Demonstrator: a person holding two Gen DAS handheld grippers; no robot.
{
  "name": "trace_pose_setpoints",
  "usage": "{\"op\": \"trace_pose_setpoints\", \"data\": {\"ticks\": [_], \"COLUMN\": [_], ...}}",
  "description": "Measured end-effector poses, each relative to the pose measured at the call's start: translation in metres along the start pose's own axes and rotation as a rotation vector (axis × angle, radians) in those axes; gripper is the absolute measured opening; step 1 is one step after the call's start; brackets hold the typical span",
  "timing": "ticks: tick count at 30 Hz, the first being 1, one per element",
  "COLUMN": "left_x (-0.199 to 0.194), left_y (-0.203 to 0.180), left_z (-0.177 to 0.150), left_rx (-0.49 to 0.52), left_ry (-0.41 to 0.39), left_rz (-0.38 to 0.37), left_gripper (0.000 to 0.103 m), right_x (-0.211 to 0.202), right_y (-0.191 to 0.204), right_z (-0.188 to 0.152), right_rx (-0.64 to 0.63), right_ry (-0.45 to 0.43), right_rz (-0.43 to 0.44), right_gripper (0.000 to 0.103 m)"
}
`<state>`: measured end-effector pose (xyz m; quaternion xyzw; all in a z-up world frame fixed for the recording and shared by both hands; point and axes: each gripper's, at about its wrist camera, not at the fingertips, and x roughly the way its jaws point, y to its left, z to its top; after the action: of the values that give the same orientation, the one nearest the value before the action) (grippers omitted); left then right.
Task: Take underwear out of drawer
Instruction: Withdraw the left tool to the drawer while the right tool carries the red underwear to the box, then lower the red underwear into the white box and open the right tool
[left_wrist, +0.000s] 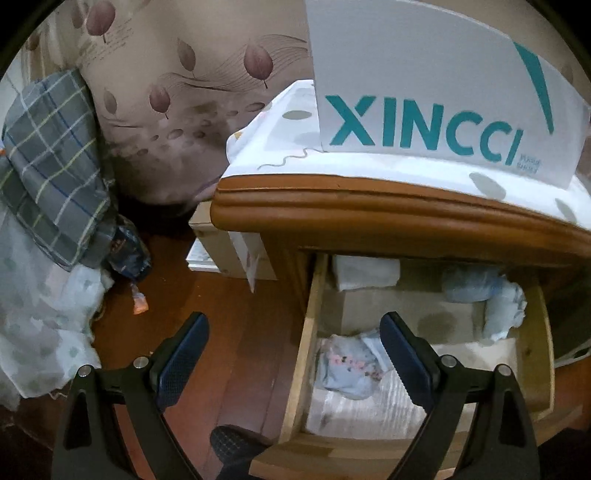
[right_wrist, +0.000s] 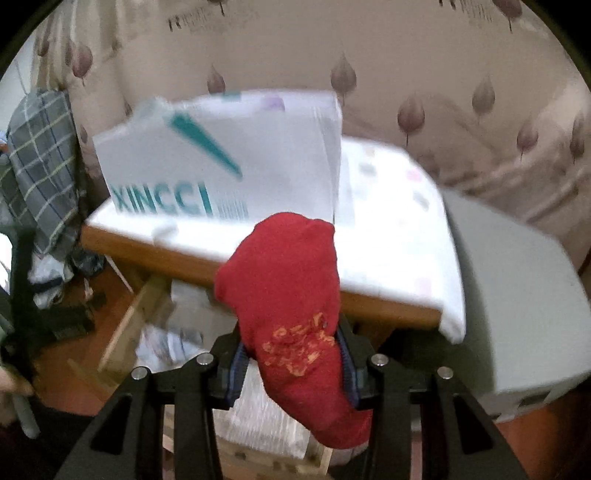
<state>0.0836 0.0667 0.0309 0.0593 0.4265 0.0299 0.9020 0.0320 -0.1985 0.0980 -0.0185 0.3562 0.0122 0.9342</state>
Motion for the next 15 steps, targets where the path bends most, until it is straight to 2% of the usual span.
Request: {"op": "trace_pose_setpoints", "data": {"ticks": [8, 15], "left_x": [-0.001, 0.003], "left_y": [0.012, 0.034], "left_z": [0.002, 0.003], "left_rx": [-0.035, -0.125], "left_ry": [0.003, 0.029], "left_rz": [0.000, 0.019], "left_gripper": [0.092, 0.092], "right_x": [-0.036, -0.045], "right_y": [0.001, -0.003], "right_z": [0.077, 0.144], "right_rx": [0.002, -0.020], "right_ry": [-0.037, -0.054], "right_rz": [0.038, -0.009], "right_gripper": [0.042, 0.042]}}
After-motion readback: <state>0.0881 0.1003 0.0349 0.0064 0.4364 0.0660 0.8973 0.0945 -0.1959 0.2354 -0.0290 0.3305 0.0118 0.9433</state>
